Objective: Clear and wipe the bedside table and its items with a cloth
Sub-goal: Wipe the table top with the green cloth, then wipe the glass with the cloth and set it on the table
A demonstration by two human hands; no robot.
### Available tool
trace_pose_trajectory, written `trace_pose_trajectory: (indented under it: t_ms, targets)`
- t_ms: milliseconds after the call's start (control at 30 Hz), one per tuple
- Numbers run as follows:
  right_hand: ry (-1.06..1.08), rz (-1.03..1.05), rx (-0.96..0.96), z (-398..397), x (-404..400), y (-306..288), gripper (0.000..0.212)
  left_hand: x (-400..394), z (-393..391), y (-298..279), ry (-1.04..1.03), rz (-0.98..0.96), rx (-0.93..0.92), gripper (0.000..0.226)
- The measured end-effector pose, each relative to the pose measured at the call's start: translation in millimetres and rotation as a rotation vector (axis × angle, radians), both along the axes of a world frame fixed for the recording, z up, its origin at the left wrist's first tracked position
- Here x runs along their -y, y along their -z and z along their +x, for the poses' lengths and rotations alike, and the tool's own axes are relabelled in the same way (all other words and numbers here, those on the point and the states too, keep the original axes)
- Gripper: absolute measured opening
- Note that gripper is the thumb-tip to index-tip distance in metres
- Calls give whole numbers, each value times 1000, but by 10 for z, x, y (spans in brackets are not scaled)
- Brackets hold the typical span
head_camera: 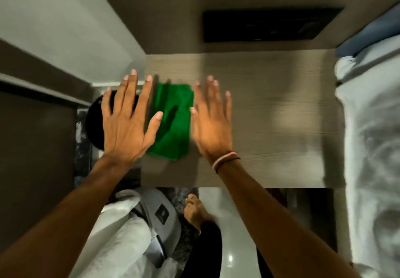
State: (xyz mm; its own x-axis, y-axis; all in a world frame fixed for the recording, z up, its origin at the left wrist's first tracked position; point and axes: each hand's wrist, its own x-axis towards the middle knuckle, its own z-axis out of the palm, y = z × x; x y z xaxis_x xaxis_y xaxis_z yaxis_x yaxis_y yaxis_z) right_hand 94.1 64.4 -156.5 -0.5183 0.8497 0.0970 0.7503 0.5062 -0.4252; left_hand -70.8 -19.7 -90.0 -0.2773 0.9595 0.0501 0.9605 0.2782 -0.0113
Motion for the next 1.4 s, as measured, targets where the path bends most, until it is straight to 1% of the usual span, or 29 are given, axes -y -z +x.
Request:
trace_pose_trajectory:
  t_ms: [100, 200, 333, 367, 467, 533, 633, 733, 800, 867, 933, 1067, 1133, 1233, 1300, 1333, 1400]
  targets:
    - [210, 49, -113, 896, -411, -568, 60, -540, 549, -265, 124, 62, 57, 69]
    - [444, 187, -170, 1911, -763, -1265, 63, -1183, 1433, -558, 294, 169, 145, 73]
    - [703, 316, -236, 2997, -1068, -1821, 61, -1744, 2542, -887, 487, 321, 240, 73]
    - [779, 345, -248, 3361, -1124, -1928, 58, -1881, 2935, -992, 551, 345, 281, 73]
    - [930, 376, -256, 4166, -1202, -2048, 54, -2129, 3832, -1196, 701, 375, 346, 75]
    - [1014, 356, -254, 4675, -1181, -2049, 60, -2248, 4414, -1263, 790, 339, 398, 77]
    - [1099, 319, -267, 5239, -1103, -1981, 74, -2356, 5138, -1264, 915, 237, 432, 84]
    - [1165, 265, -324, 5671, -1035, -1856, 76, -2423, 5708, -1143, 1010, 77, 411, 96]
    - [1162, 217, -361, 5839, -1012, -1763, 79, -2443, 5923, -1016, 1025, 21, 401, 96]
    - [1147, 169, -389, 5932, -988, -1679, 79, -2433, 6033, -924, 1002, 17, 445, 84]
    - [1117, 129, -427, 5948, -975, -1649, 77, -2436, 6049, -910, 949, 18, 538, 73]
    - [988, 75, -503, 5788, -990, -1671, 76, -2509, 5857, -1041, 879, -18, 788, 70]
    - [845, 56, -546, 5578, -1012, -1705, 68, -2552, 5588, -1180, 814, -12, 895, 66]
    - [598, -17, -546, 5195, -1040, -1754, 58, -2580, 5043, -1372, 710, 16, 936, 63]
    - [508, -74, -527, 4876, -1063, -1768, 55, -2572, 4631, -1446, 637, 10, 943, 60]
    - [477, -101, -509, 4710, -1066, -1762, 58, -2559, 4444, -1469, 612, 12, 938, 58]
    - [375, -157, -466, 4186, -1091, -1696, 70, -2483, 3907, -1466, 552, 35, 906, 54]
